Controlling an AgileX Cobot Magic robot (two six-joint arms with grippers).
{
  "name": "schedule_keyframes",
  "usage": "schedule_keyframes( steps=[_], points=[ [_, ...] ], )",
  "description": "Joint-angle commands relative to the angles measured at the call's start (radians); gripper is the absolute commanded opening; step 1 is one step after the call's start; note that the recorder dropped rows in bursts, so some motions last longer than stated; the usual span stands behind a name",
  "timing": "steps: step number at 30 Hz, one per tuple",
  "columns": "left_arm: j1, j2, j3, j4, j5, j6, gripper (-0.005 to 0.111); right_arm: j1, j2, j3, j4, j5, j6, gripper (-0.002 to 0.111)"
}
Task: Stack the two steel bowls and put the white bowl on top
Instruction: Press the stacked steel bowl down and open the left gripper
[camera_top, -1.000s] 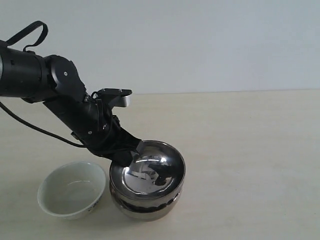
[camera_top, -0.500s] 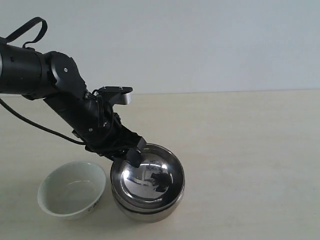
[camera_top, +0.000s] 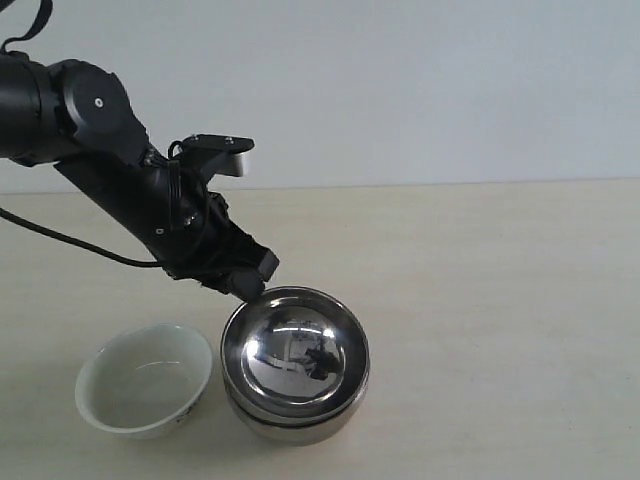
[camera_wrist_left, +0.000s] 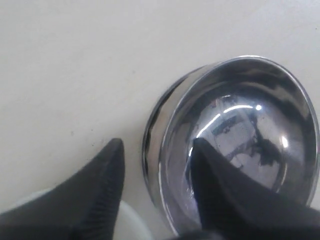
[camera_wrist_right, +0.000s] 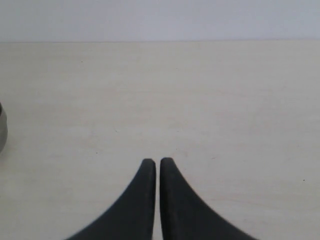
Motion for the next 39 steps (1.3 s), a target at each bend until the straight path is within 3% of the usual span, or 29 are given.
schedule_keyframes(
  steps=[1, 3, 24, 39],
  points=[
    [0.004, -0.012, -0.006, 0.035, 0.022, -0.017, 0.013, -0.008, -0.005, -0.001, -0.007, -0.006, 0.0, 0.0],
    [0.004, -0.011, -0.006, 0.035, 0.022, -0.017, 0.004, -0.008, -0.005, -0.001, -0.007, -0.006, 0.0, 0.0],
    [0.004, 0.049, -0.006, 0.032, 0.023, -0.027, 0.004, -0.008, -0.005, -0.001, -0.007, -0.006, 0.0, 0.0],
    [0.004, 0.035, -0.006, 0.024, 0.125, -0.039, 0.004, -0.008, -0.005, -0.001, -0.007, -0.006, 0.0, 0.0]
  ],
)
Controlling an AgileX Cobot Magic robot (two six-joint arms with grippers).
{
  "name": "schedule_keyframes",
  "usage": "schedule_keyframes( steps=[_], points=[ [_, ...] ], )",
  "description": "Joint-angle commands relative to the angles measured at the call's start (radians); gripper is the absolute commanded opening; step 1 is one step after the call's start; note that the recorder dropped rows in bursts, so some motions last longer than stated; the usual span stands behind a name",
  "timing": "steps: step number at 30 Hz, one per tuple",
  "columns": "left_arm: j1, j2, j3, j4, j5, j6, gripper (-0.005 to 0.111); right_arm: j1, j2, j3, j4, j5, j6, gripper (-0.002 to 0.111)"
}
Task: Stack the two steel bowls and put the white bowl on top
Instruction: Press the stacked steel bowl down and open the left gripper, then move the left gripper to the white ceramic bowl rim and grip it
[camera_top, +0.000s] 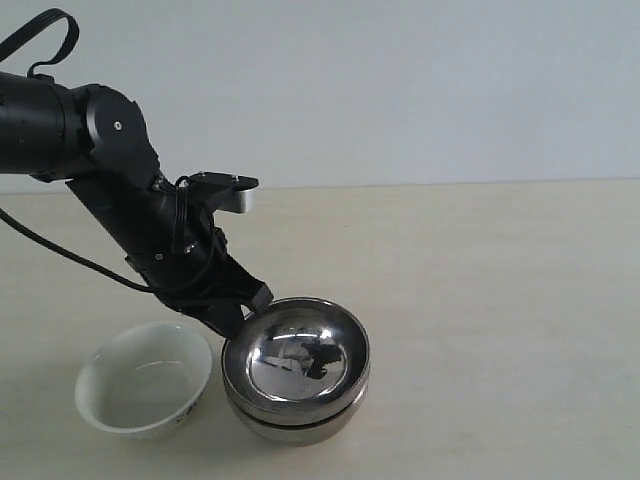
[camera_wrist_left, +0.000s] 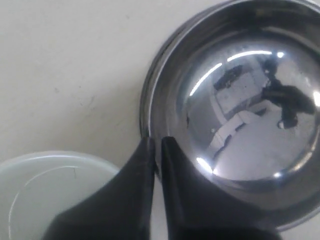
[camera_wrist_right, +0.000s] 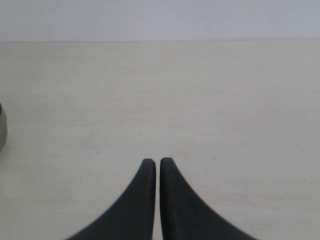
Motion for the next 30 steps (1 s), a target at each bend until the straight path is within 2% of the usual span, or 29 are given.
schedule_keyframes(
  steps=[1, 12, 16, 20, 24, 27, 29, 30],
  points=[
    [0.003, -0.018, -0.005, -0.004, 0.016, -0.021, 0.004, -0.008, -0.005, -0.001, -0.007, -0.006, 0.0, 0.0],
    [0.003, -0.028, -0.003, 0.015, 0.016, -0.024, 0.004, -0.008, -0.005, -0.001, -0.007, -0.006, 0.0, 0.0],
    [0.014, -0.071, -0.003, 0.077, 0.005, -0.069, 0.004, -0.008, -0.005, -0.001, -0.007, -0.006, 0.0, 0.0],
    [0.111, -0.129, -0.003, 0.083, 0.021, -0.089, 0.004, -0.008, -0.005, -0.001, -0.007, -0.008, 0.0, 0.0],
    [0.233, -0.137, -0.003, 0.109, 0.143, -0.088, 0.004, -0.008, -0.005, -0.001, -0.007, -0.008, 0.0, 0.0],
    [0.283, -0.14, 0.018, 0.102, 0.137, -0.088, 0.004, -0.008, -0.005, -0.001, -0.007, -0.008, 0.0, 0.0],
    [0.305, -0.14, 0.036, 0.085, 0.108, -0.092, 0.011, -0.008, -0.005, -0.001, -0.007, -0.008, 0.0, 0.0],
    [0.314, -0.14, 0.048, 0.054, 0.085, -0.092, 0.021, -0.008, -0.005, -0.001, -0.007, -0.008, 0.0, 0.0]
  ],
)
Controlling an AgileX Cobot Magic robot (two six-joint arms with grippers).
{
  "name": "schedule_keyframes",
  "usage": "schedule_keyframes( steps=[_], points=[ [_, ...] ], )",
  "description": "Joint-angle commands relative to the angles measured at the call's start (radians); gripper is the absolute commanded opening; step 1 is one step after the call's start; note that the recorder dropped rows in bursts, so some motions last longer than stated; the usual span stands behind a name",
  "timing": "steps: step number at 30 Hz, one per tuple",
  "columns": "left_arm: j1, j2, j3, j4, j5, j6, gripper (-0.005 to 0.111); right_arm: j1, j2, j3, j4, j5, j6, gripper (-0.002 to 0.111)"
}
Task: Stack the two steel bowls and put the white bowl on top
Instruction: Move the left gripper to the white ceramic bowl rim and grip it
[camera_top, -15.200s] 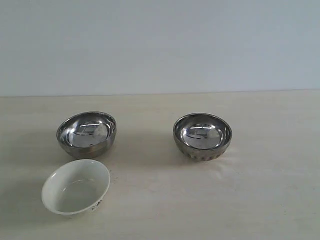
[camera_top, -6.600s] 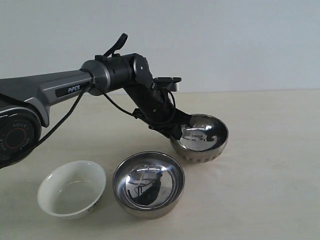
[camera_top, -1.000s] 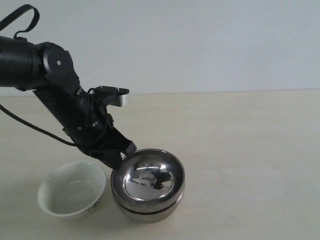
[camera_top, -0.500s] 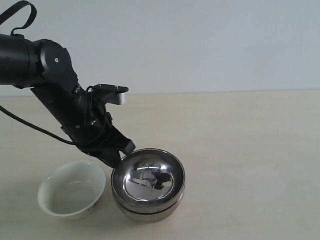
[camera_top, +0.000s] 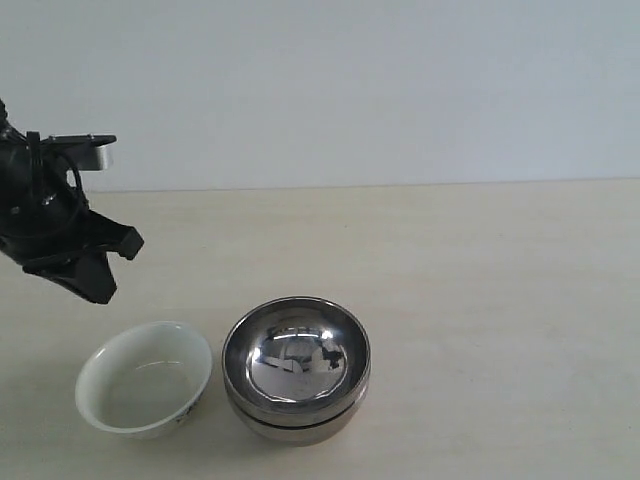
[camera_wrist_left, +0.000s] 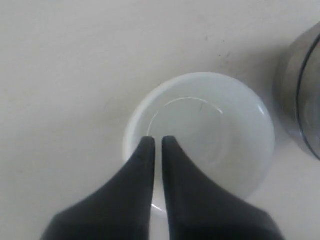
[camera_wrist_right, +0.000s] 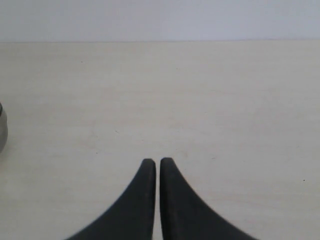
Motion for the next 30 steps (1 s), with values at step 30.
schedule_keyframes(
  steps=[30],
  points=[
    [0.034, -0.005, 0.225, -0.039, -0.226, -0.012, 0.065, -0.008, -0.005, -0.001, -0.007, -0.008, 0.0, 0.0]
  ],
)
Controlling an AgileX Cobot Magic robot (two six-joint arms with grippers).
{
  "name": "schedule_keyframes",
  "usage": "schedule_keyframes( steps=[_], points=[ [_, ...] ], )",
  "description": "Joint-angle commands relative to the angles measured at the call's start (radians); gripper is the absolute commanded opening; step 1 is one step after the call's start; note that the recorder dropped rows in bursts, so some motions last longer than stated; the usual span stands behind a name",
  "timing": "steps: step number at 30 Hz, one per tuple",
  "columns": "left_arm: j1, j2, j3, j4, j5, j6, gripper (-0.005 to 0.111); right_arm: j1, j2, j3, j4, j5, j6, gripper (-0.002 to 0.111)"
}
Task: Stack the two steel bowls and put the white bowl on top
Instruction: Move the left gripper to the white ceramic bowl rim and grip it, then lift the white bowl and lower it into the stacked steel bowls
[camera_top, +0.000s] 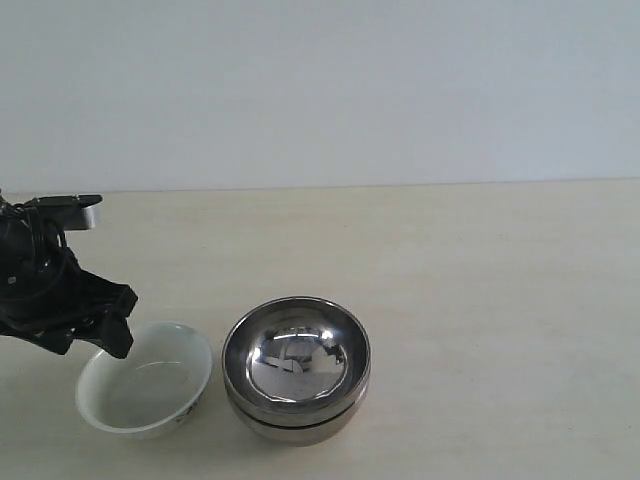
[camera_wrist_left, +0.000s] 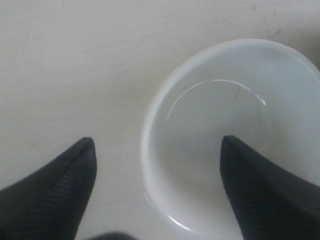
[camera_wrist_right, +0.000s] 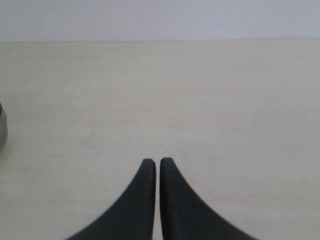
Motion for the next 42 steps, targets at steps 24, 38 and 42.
schedule_keyframes(
  steps=[24, 38, 42],
  points=[
    [0.002, 0.174, 0.015, -0.006, -0.059, -0.008, 0.013, -0.008, -0.005, -0.001, -0.007, -0.005, 0.0, 0.0],
    [0.013, 0.101, 0.013, -0.013, -0.084, -0.008, 0.004, -0.008, -0.005, -0.001, -0.007, -0.005, 0.0, 0.0],
    [0.034, 0.011, 0.007, -0.042, -0.045, -0.008, 0.004, -0.008, -0.005, -0.001, -0.007, -0.005, 0.0, 0.0]
  ],
)
